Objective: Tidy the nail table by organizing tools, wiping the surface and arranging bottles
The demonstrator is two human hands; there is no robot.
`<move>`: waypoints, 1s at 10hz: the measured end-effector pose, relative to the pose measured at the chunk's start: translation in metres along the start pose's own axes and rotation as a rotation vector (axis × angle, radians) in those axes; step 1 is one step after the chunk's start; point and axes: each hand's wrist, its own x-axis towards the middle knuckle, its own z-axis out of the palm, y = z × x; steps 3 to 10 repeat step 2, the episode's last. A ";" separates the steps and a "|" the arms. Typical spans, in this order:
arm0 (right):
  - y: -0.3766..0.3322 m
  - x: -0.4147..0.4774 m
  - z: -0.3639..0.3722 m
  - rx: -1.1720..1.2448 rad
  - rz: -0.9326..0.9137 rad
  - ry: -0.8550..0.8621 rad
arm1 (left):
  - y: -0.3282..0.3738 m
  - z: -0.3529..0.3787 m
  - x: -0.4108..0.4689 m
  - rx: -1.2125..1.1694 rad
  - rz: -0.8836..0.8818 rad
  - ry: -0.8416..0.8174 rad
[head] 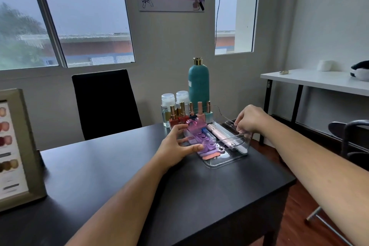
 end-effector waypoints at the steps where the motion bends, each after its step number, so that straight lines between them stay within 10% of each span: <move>1: 0.001 0.002 0.000 0.001 0.008 -0.022 | -0.001 0.000 0.002 -0.005 -0.002 -0.015; 10: -0.003 -0.002 0.001 -0.064 0.015 0.029 | 0.006 -0.002 -0.005 0.013 -0.012 -0.028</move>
